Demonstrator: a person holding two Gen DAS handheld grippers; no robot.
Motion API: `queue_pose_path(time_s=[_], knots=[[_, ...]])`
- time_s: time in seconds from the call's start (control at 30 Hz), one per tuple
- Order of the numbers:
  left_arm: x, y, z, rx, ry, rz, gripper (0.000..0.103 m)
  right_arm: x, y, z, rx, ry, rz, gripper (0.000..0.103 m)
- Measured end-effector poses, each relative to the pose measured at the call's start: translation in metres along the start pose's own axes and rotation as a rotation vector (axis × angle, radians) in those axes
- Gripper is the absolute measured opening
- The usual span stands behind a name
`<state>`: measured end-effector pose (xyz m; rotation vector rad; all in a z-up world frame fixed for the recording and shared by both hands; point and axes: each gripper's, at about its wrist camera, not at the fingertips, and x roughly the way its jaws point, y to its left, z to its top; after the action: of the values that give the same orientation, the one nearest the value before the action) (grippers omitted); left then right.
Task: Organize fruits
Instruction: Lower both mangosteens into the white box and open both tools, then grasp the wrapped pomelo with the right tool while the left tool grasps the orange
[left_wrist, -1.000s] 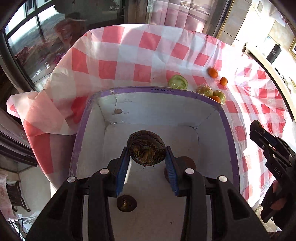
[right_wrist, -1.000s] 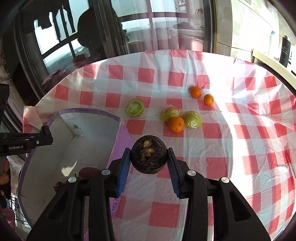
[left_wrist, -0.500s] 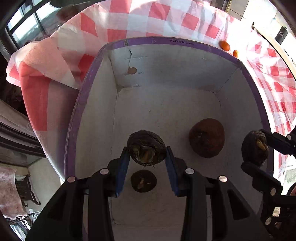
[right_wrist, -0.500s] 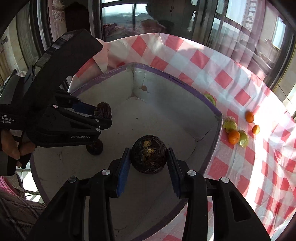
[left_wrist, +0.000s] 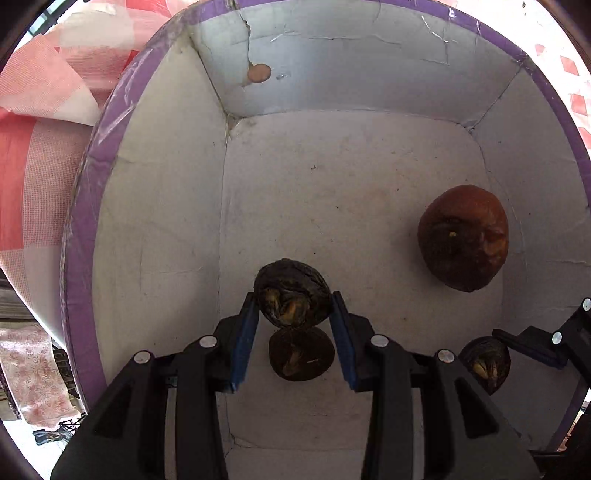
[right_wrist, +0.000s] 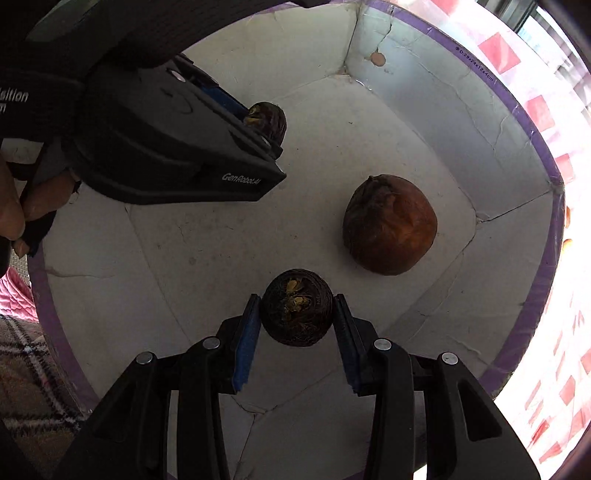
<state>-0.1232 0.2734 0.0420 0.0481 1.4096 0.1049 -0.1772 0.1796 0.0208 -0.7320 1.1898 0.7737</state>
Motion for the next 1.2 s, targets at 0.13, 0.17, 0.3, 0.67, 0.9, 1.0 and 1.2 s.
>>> queue_pose_path(time_s=[0.13,0.17,0.3,0.67,0.9,1.0,1.2], knots=[[0.004,0.003,-0.001,-0.013,0.004,-0.009,0.040,0.003,-0.004,-0.004,0.035,0.018,0.027,0.040],[0.005,0.002,0.000,-0.019,0.005,-0.010,0.040,0.003,-0.005,-0.004,0.041,0.014,0.034,0.040],[0.005,0.008,0.000,-0.040,0.004,-0.015,0.042,0.000,-0.010,-0.004,0.060,-0.005,0.051,0.040],[0.000,0.000,-0.002,-0.006,-0.040,-0.055,0.074,-0.031,-0.027,-0.016,0.091,-0.182,0.131,0.054],[-0.036,0.003,0.008,-0.054,-0.222,-0.040,0.090,-0.066,-0.061,-0.038,0.172,-0.399,0.270,0.056],[-0.064,-0.001,0.015,-0.096,-0.358,-0.003,0.097,-0.086,-0.083,-0.043,0.248,-0.509,0.324,0.059],[-0.122,-0.008,0.053,-0.147,-0.562,-0.003,0.101,-0.105,-0.161,-0.068,0.543,-0.657,0.295,0.068]])
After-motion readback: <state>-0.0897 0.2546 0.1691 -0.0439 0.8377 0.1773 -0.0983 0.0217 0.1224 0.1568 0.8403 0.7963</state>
